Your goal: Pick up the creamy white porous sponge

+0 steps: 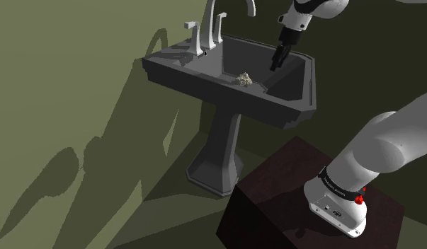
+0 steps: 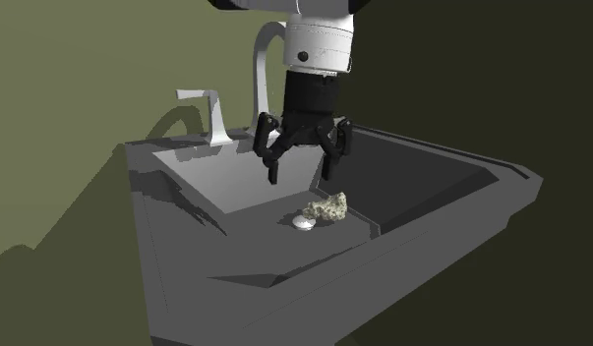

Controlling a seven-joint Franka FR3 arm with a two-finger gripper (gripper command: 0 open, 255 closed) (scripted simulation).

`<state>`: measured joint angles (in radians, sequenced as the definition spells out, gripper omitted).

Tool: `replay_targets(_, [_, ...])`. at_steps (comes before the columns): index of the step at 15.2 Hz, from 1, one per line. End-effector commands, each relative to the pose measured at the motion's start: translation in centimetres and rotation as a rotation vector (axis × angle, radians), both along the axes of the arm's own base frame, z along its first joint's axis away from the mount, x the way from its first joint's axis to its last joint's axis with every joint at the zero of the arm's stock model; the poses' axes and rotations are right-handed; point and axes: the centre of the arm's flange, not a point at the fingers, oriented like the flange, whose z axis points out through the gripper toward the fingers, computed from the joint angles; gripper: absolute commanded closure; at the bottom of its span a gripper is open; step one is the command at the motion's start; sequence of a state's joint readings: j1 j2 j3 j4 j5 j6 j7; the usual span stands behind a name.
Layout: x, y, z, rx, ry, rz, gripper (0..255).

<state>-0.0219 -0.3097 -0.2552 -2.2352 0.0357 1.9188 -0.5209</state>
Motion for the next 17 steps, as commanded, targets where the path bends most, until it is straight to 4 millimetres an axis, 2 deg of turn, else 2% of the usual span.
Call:
replay_targets(1, [1.8,-1.8,-1.1,0.019,-0.016,0.004,0])
replay_targets(17, [16.6,-14.5,-10.1,0.176,-0.129,0.030,0])
